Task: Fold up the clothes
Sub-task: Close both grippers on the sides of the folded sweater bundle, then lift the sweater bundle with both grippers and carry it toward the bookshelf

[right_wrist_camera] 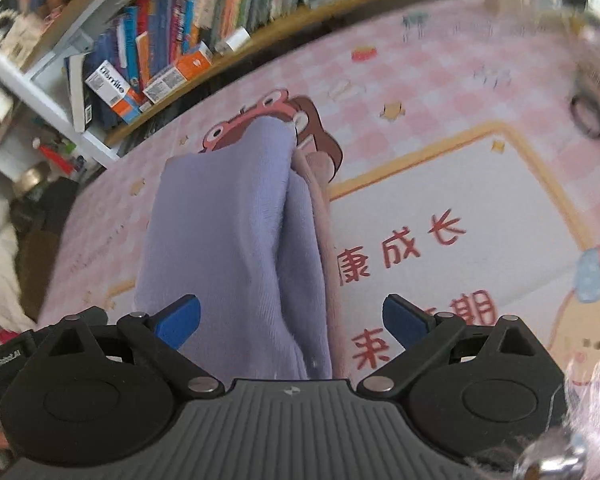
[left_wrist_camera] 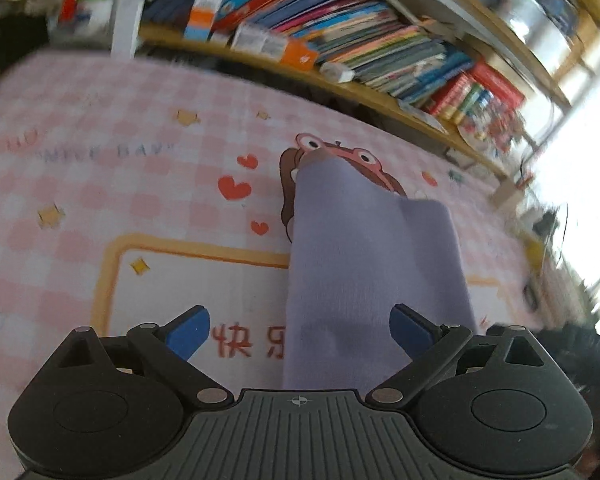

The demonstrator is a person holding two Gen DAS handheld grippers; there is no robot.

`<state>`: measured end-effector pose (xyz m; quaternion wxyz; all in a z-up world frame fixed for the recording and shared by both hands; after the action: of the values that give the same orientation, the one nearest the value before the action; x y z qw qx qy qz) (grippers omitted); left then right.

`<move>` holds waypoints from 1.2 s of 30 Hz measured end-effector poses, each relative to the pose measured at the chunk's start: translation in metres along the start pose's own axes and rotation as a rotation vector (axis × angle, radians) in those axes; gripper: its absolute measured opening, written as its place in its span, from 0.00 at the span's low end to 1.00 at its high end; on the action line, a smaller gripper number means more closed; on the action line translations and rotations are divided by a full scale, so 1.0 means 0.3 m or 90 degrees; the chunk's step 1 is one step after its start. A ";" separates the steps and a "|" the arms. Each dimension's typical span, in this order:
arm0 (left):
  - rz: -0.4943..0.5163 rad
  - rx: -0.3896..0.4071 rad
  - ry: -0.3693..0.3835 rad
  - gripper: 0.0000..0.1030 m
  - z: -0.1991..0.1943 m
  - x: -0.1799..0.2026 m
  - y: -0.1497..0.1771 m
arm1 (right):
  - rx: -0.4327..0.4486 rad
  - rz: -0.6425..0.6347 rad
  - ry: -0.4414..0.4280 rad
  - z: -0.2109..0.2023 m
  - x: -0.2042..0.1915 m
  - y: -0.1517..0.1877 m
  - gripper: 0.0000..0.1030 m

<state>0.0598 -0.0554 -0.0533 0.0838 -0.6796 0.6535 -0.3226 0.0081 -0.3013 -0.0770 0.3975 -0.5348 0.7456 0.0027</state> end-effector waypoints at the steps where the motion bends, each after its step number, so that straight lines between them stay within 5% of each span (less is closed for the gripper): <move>1: -0.024 -0.013 0.019 0.95 0.019 -0.004 -0.004 | -0.010 0.015 -0.009 0.014 0.011 -0.008 0.96; 13: -0.093 -0.076 0.000 0.94 0.153 -0.002 0.004 | -0.077 0.071 -0.047 0.136 0.054 -0.043 0.87; 20: -0.091 -0.089 0.015 0.89 0.174 0.029 0.009 | -0.094 0.048 -0.071 0.174 0.036 -0.046 0.57; 22: -0.090 -0.096 0.029 0.76 0.180 0.054 0.015 | -0.099 0.031 -0.066 0.179 0.027 -0.042 0.54; 28: -0.048 -0.083 0.003 0.59 0.164 0.108 0.016 | -0.083 -0.091 -0.042 0.167 -0.034 -0.034 0.30; 33: 0.057 -0.037 -0.043 0.53 0.110 0.178 0.017 | -0.045 -0.231 -0.013 0.139 -0.104 -0.014 0.25; 36: 0.056 -0.046 -0.041 0.54 0.120 0.167 0.022 | -0.055 -0.218 -0.014 0.151 -0.083 -0.008 0.26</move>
<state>0.0708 -0.1144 -0.0684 0.0940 -0.6629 0.6907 -0.2731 0.0395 -0.2632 -0.0921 0.3768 -0.6703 0.6387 -0.0272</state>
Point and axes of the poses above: each gripper's, at about its wrist camera, not at the fingertips, and z roughly the way its jaws point, x to its right, y to its underside, the point moved 9 cm from there along z, roughly the way its jaws point, and after that the axes turned 8 degrees about -y, right-handed, at the moved point
